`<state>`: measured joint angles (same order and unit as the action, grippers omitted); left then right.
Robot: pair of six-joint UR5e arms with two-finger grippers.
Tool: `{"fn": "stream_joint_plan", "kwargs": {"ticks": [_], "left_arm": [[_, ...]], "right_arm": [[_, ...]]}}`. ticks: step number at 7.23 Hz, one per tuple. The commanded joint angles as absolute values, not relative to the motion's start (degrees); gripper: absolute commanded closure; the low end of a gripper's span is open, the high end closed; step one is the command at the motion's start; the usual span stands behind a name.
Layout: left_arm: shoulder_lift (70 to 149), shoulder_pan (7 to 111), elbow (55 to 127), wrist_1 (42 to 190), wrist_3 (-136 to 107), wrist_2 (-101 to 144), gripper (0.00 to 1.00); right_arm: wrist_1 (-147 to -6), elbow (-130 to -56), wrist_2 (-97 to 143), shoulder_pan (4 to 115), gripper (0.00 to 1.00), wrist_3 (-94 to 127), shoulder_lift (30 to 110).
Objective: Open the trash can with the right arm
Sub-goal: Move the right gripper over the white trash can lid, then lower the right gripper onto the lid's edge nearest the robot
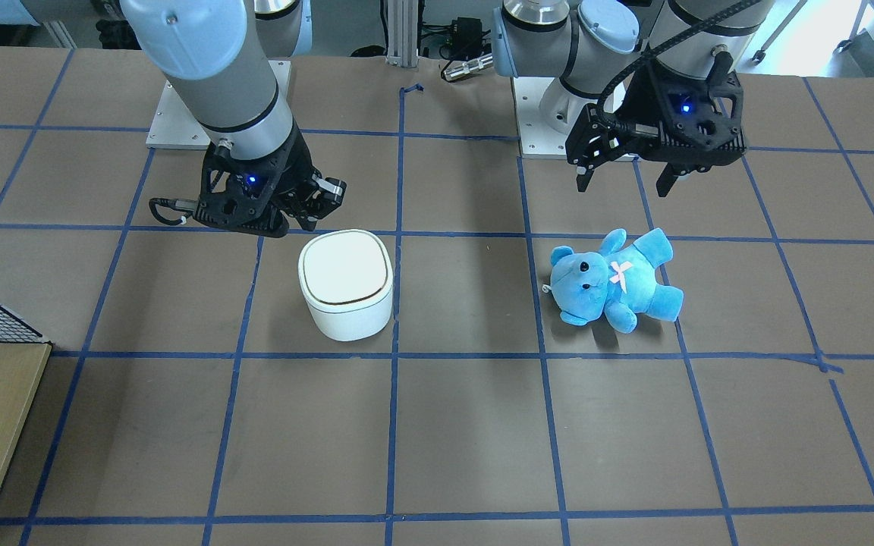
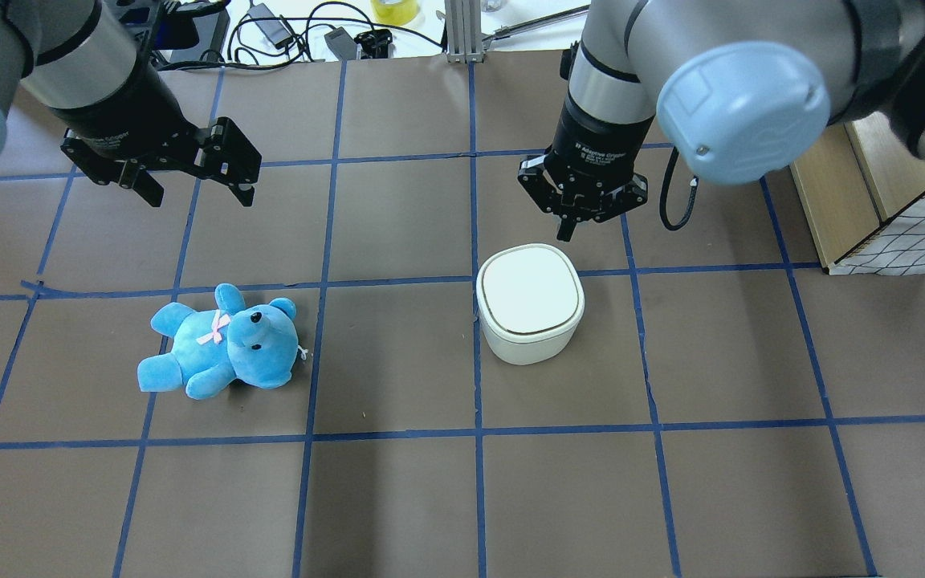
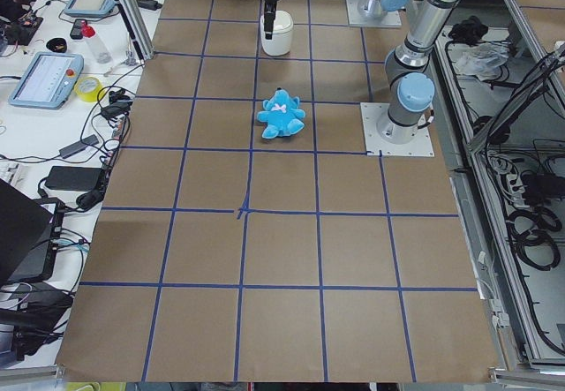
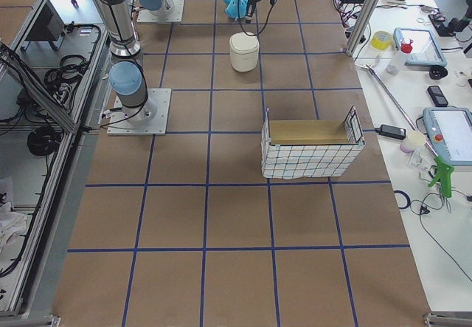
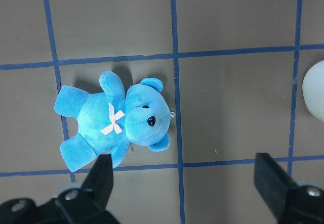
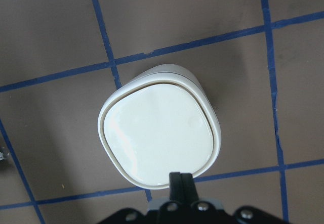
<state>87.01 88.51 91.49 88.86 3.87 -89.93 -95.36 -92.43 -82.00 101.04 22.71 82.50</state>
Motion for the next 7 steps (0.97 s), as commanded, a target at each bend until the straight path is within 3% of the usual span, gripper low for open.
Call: {"fn": "stream_joint_plan", "kwargs": {"ticks": [1,7], "left_arm": [[87.0,88.5,91.5,88.9,3.9,-90.0,0.00],[87.0,88.5,91.5,88.9,3.9,-89.9,0.00]], "right_arm": [[-101.2,-97.8,-80.4,101.3,1.00,22.9,82.7],[-106.9,-103.6,-78.1,101.8,1.00,23.1,82.2]]}}
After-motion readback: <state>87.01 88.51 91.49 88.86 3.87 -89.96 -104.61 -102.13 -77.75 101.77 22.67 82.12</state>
